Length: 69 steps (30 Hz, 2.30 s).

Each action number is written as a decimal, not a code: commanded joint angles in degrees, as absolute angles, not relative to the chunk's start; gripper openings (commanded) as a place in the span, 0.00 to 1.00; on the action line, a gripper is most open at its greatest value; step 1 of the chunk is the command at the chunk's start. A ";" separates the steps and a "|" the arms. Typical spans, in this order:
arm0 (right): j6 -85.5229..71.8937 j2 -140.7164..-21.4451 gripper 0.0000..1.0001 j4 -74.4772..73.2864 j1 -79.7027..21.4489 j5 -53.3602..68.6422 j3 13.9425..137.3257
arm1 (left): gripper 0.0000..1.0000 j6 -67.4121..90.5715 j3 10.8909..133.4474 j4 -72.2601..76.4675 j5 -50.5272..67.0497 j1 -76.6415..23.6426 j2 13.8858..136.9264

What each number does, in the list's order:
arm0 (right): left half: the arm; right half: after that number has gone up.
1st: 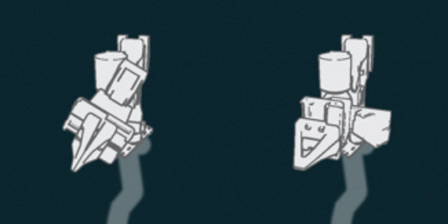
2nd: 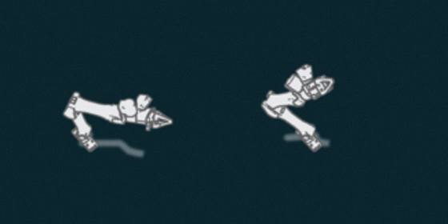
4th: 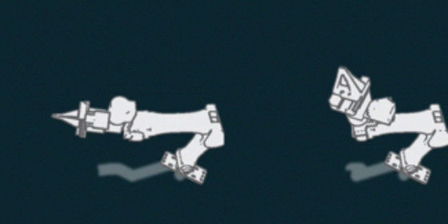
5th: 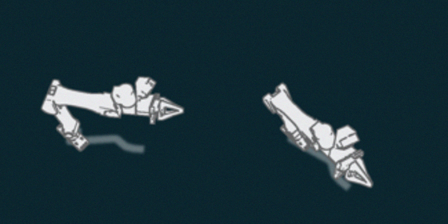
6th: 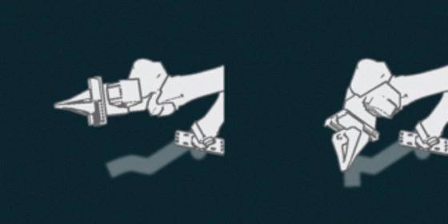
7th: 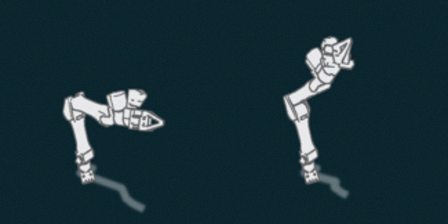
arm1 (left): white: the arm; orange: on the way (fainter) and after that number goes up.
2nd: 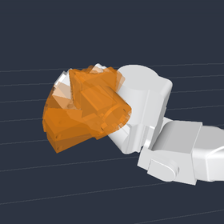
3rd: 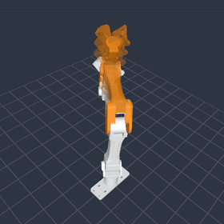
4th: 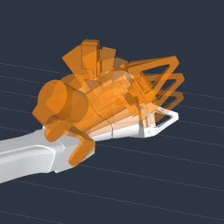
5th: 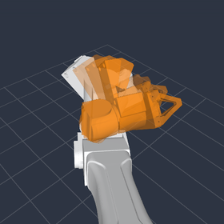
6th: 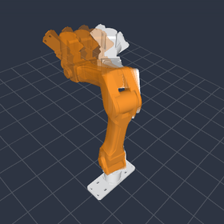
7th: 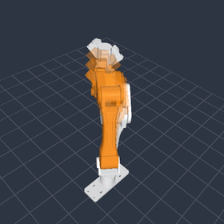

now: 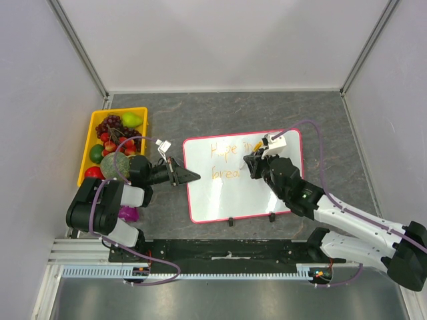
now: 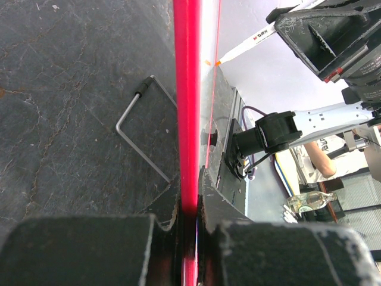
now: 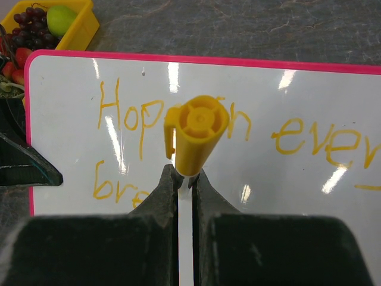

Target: Write a sentence on the whiteboard

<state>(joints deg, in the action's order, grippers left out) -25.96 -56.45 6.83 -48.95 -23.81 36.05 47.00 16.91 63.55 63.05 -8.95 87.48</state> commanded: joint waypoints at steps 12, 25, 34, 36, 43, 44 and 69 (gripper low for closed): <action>-26.98 -57.48 0.00 9.58 -48.69 -23.73 35.69 | 0.02 38.23 17.05 61.08 58.62 -9.14 88.59; -25.58 -54.76 0.00 5.72 -47.99 -27.51 33.58 | 0.02 38.23 17.05 61.08 58.62 -9.23 88.77; -25.49 -53.88 0.00 4.83 -47.37 -27.69 34.36 | 0.02 38.23 17.05 61.08 58.62 -9.14 88.77; -25.49 -53.88 0.00 5.10 -47.29 -26.73 35.15 | 0.02 38.23 17.14 61.08 58.62 -9.14 88.77; -25.93 -53.96 0.00 6.41 -47.29 -23.99 38.32 | 0.02 38.23 17.14 61.08 58.62 -9.14 88.77; -25.93 -54.14 0.00 6.59 -47.29 -24.08 38.58 | 0.02 38.23 17.14 61.08 58.62 -9.23 88.77; -27.25 -54.58 0.00 6.07 -47.20 -23.12 32.44 | 0.02 38.32 17.14 61.08 58.71 -9.14 88.86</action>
<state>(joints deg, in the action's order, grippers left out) -27.00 -55.51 7.16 -47.40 -23.27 34.35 47.03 16.99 63.46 63.07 -8.95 87.59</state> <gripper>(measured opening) 0.062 0.083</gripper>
